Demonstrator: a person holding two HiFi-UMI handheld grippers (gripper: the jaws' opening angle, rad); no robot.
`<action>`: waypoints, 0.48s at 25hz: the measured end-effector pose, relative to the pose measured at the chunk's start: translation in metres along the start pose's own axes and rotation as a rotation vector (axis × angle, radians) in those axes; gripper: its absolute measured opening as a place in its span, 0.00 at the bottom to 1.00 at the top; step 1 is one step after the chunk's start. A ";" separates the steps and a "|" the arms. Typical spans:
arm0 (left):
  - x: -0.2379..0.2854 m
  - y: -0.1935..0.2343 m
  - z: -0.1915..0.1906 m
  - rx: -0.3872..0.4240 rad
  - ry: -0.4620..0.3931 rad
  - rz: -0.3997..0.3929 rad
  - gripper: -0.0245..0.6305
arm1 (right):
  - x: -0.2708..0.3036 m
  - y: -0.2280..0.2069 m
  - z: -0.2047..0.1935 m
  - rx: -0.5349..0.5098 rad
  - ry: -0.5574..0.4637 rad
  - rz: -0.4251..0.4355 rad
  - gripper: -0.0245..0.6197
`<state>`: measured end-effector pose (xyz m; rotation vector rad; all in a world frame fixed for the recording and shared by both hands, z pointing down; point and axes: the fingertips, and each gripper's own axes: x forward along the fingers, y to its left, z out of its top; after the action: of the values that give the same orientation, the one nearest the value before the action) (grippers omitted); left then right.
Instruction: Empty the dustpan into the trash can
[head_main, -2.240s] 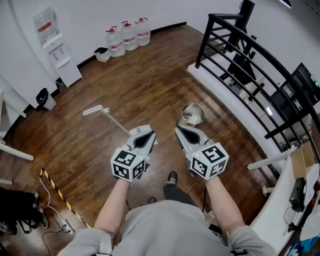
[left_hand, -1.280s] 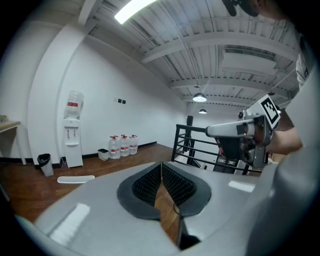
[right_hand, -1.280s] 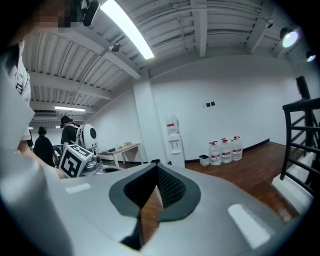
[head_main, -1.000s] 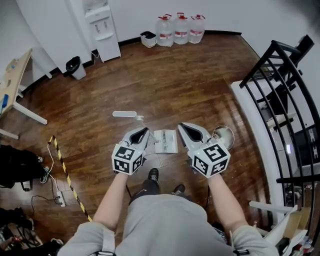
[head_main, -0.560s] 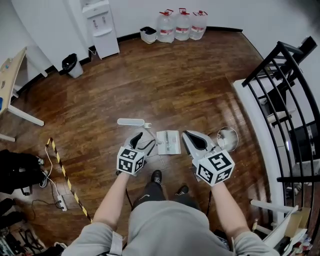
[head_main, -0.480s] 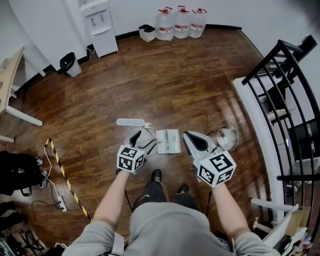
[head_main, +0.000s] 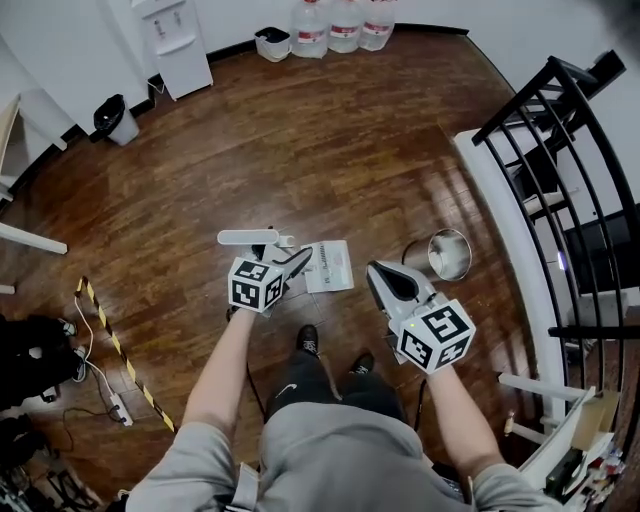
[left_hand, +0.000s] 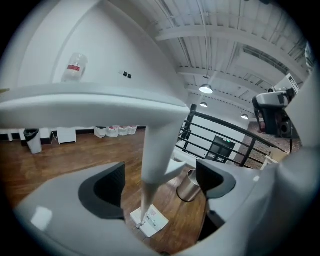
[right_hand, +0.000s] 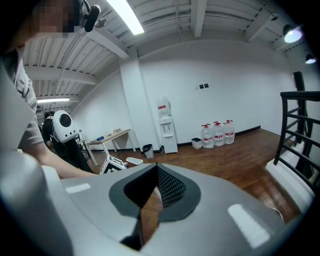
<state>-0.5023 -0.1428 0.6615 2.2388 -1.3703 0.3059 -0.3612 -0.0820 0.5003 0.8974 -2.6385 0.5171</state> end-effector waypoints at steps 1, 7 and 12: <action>0.003 -0.001 0.003 0.002 -0.003 -0.003 0.72 | -0.001 -0.002 -0.002 0.003 0.004 -0.005 0.04; 0.011 -0.007 0.013 0.082 -0.022 -0.018 0.38 | -0.005 -0.005 -0.005 0.013 0.014 -0.029 0.04; 0.020 -0.013 0.013 0.108 0.005 -0.023 0.35 | -0.014 -0.013 -0.007 0.023 0.014 -0.051 0.04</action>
<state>-0.4818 -0.1603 0.6551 2.3380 -1.3537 0.3854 -0.3414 -0.0814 0.5042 0.9611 -2.5948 0.5400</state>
